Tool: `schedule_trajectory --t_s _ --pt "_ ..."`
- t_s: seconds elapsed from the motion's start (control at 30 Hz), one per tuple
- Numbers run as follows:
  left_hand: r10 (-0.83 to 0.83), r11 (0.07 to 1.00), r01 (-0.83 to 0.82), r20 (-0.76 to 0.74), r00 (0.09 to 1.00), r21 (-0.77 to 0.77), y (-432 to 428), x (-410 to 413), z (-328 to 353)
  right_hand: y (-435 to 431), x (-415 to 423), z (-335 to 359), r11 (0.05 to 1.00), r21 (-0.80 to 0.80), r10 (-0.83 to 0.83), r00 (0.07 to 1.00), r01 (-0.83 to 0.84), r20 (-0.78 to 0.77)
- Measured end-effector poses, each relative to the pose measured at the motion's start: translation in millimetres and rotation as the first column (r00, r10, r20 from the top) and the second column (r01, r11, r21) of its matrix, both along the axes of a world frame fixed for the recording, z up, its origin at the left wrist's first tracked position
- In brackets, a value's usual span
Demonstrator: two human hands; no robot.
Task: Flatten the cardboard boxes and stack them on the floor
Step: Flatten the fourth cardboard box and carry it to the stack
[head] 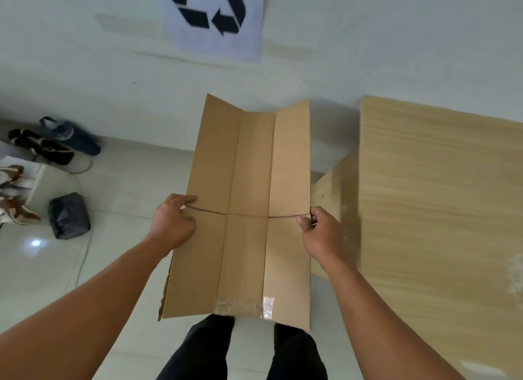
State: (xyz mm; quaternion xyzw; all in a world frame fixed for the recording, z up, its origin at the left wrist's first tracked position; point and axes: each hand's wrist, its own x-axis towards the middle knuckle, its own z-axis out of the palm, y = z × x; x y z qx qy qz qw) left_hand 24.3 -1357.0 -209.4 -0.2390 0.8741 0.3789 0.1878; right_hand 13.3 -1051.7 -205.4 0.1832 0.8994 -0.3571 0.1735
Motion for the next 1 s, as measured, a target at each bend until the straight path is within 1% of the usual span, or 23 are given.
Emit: schedule_trajectory --t_s 0.13,0.27,0.4,0.5,0.63,0.8,0.9,1.0 --pt "-0.140 0.989 0.143 0.106 0.984 -0.023 -23 -10 -40 -22 -2 -54 0.995 -0.009 -0.103 0.993 0.104 0.062" --pt "-0.179 0.982 0.185 0.164 0.970 -0.024 -31 -16 -105 -32 1 -126 0.976 -0.068 -0.199 0.972 0.208 0.124" --pt "-0.202 0.967 0.218 0.120 0.972 -0.134 -31 -18 -197 -42 3 -226 0.953 -0.134 -0.247 0.954 0.271 0.171" --pt "-0.158 0.968 0.164 0.044 0.986 -0.191 -32 -10 -278 -48 2 -306 0.940 -0.158 -0.269 0.944 0.301 0.193" --pt "-0.153 0.968 0.154 0.020 0.988 -0.198 -41 -4 -378 -55 -1 -405 0.942 -0.153 -0.269 0.945 0.298 0.186" --pt "-0.247 0.948 0.245 0.015 0.969 -0.201 -68 -19 -487 -62 -14 -508 0.946 -0.163 -0.257 0.954 0.281 0.158" --pt "-0.251 0.952 0.251 0.019 0.968 -0.177 -80 -28 -534 -66 -21 -554 0.949 -0.158 -0.251 0.955 0.275 0.155" --pt "-0.220 0.964 0.218 0.008 0.976 -0.151 -87 -34 -565 -69 -26 -586 0.941 -0.135 -0.286 0.944 0.309 0.167"
